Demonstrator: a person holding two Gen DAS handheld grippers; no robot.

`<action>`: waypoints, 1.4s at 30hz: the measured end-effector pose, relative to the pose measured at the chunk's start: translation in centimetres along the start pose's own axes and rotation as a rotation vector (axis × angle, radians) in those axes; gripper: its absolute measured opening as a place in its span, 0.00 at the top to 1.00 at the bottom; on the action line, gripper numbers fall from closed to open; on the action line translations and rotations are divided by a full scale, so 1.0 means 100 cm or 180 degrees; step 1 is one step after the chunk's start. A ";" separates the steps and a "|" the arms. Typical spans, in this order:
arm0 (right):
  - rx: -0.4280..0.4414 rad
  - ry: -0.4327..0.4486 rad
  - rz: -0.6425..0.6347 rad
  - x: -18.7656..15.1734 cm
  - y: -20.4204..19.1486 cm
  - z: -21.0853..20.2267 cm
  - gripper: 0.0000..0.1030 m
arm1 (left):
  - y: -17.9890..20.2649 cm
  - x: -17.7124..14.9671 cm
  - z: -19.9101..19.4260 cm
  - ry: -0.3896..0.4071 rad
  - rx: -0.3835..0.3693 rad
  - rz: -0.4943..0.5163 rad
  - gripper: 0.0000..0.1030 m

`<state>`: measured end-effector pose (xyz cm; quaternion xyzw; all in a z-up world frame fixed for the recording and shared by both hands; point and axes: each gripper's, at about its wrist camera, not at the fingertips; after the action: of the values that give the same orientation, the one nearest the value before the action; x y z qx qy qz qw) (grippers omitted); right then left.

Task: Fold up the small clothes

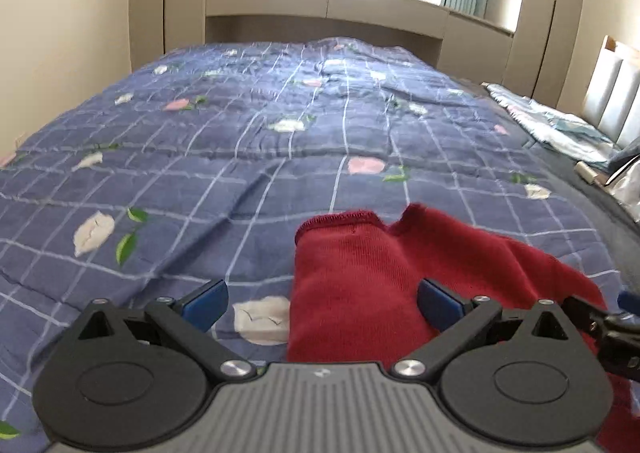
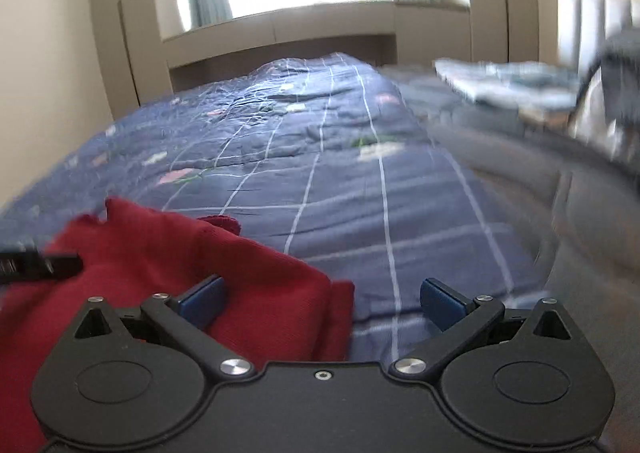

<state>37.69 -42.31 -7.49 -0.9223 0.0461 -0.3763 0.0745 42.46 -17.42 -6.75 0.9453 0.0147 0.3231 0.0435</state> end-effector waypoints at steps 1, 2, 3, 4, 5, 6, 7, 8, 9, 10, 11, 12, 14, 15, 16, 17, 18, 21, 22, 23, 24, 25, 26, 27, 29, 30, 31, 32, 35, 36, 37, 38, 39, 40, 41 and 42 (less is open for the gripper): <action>0.0031 0.0002 0.0064 -0.001 0.003 0.001 0.01 | -0.002 -0.003 0.002 -0.0008 -0.0010 -0.0032 0.00; 0.0059 -0.0008 0.0113 -0.001 0.006 0.003 0.01 | -0.003 -0.005 0.005 -0.0008 -0.0014 -0.0058 0.00; 0.0078 -0.0021 0.0137 -0.002 0.007 0.004 0.01 | -0.003 -0.006 0.007 -0.0009 -0.0022 -0.0070 0.00; 0.0082 -0.0027 0.0147 -0.002 0.008 0.005 0.01 | -0.005 -0.007 0.008 -0.0012 -0.0030 -0.0073 0.00; 0.0078 -0.0027 0.0144 -0.002 0.007 0.005 0.01 | -0.005 -0.008 0.008 -0.0016 -0.0035 -0.0077 0.00; 0.0070 -0.0024 0.0141 -0.002 0.007 0.006 0.01 | -0.006 -0.008 0.009 -0.0026 -0.0041 -0.0080 0.00; 0.0065 -0.0022 0.0140 -0.002 0.006 0.006 0.00 | -0.007 -0.007 0.010 -0.0040 -0.0049 -0.0084 0.00; 0.0066 -0.0022 0.0142 -0.002 0.006 0.006 0.00 | -0.007 -0.007 0.010 -0.0051 -0.0058 -0.0090 0.00; 0.0069 -0.0022 0.0145 -0.002 0.006 0.006 0.00 | -0.008 -0.008 0.011 -0.0060 -0.0072 -0.0101 0.00; 0.0076 -0.0021 0.0151 -0.002 0.006 0.006 0.00 | -0.008 -0.007 0.012 -0.0063 -0.0086 -0.0115 0.00; 0.0081 -0.0019 0.0156 -0.002 0.006 0.006 0.00 | -0.009 -0.008 0.012 -0.0064 -0.0102 -0.0128 0.00; 0.0081 -0.0016 0.0157 -0.002 0.006 0.006 0.00 | -0.010 -0.008 0.012 -0.0065 -0.0112 -0.0139 0.00; 0.0081 -0.0012 0.0157 -0.003 0.006 0.005 0.00 | -0.012 -0.008 0.013 -0.0061 -0.0135 -0.0162 0.00; 0.0083 -0.0013 0.0159 -0.003 0.007 0.005 0.00 | -0.012 -0.008 0.013 -0.0059 -0.0141 -0.0168 0.00; 0.0083 -0.0013 0.0159 -0.003 0.007 0.005 0.00 | -0.012 -0.008 0.013 -0.0058 -0.0144 -0.0174 0.00; 0.0081 -0.0013 0.0157 -0.003 0.007 0.005 0.00 | -0.012 -0.008 0.013 -0.0059 -0.0145 -0.0177 0.00; 0.0078 -0.0012 0.0155 -0.003 0.006 0.005 0.00 | -0.012 -0.008 0.014 -0.0060 -0.0145 -0.0178 0.00; 0.0083 -0.0014 0.0158 -0.003 0.007 0.005 0.00 | -0.013 -0.008 0.014 -0.0065 -0.0158 -0.0190 0.00; 0.0083 -0.0014 0.0157 -0.003 0.007 0.005 0.00 | -0.013 -0.008 0.014 -0.0067 -0.0164 -0.0195 0.00; 0.0082 -0.0013 0.0156 -0.003 0.007 0.005 0.00 | -0.013 -0.008 0.015 -0.0068 -0.0171 -0.0203 0.00; 0.0082 -0.0012 0.0157 -0.003 0.007 0.005 0.00 | -0.014 -0.008 0.015 -0.0070 -0.0179 -0.0212 0.00; 0.0083 -0.0013 0.0157 -0.003 0.007 0.005 0.00 | -0.014 -0.009 0.015 -0.0070 -0.0181 -0.0219 0.00; 0.0083 -0.0012 0.0158 -0.003 0.007 0.005 0.00 | -0.014 -0.009 0.015 -0.0070 -0.0184 -0.0221 0.00; 0.0083 -0.0011 0.0158 -0.004 0.007 0.005 0.00 | -0.014 -0.009 0.015 -0.0069 -0.0183 -0.0221 0.00; 0.0083 -0.0010 0.0158 -0.004 0.007 0.005 0.00 | -0.015 -0.009 0.015 -0.0068 -0.0185 -0.0220 0.00; 0.0083 -0.0007 0.0158 -0.004 0.007 0.005 0.00 | -0.015 -0.009 0.016 -0.0066 -0.0191 -0.0225 0.00; 0.0084 -0.0006 0.0160 -0.003 0.007 0.004 0.00 | -0.015 -0.009 0.015 -0.0072 -0.0193 -0.0226 0.00; 0.0085 -0.0001 0.0164 -0.004 0.008 0.003 0.00 | -0.016 -0.009 0.015 -0.0074 -0.0206 -0.0236 0.00; 0.0080 0.0012 0.0178 -0.004 0.008 0.001 0.00 | -0.018 -0.010 0.016 -0.0079 -0.0256 -0.0289 0.00; 0.0069 0.0025 0.0187 -0.004 0.008 -0.001 0.00 | -0.018 -0.010 0.016 -0.0076 -0.0266 -0.0302 0.00; 0.0045 0.0048 0.0206 -0.005 0.008 -0.003 0.00 | -0.019 -0.011 0.016 -0.0071 -0.0271 -0.0311 0.00; 0.0026 0.0062 0.0222 -0.005 0.008 -0.005 0.00 | -0.019 -0.011 0.016 -0.0068 -0.0271 -0.0312 0.00; 0.0013 0.0064 0.0244 -0.006 0.008 -0.006 0.00 | -0.018 -0.011 0.016 -0.0068 -0.0269 -0.0312 0.00; 0.0012 0.0058 0.0262 -0.006 0.008 -0.007 0.00 | -0.019 -0.011 0.016 -0.0068 -0.0270 -0.0313 0.00; 0.0013 0.0056 0.0280 -0.007 0.009 -0.008 0.00 | -0.019 -0.011 0.016 -0.0068 -0.0272 -0.0314 0.00; 0.0009 0.0061 0.0297 -0.008 0.009 -0.009 0.00 | -0.019 -0.011 0.016 -0.0068 -0.0273 -0.0315 0.00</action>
<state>36.48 -43.18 -7.52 -0.9154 0.0892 -0.3813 0.0929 42.59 -15.74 -8.85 0.9440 0.0470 0.3108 0.1001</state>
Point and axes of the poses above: each gripper's, at about its wrist camera, not at the fingertips, and z roughly the way its jaws point, y to its right, x to its top, and after that the axes turned 10 degrees about -y, right-handed
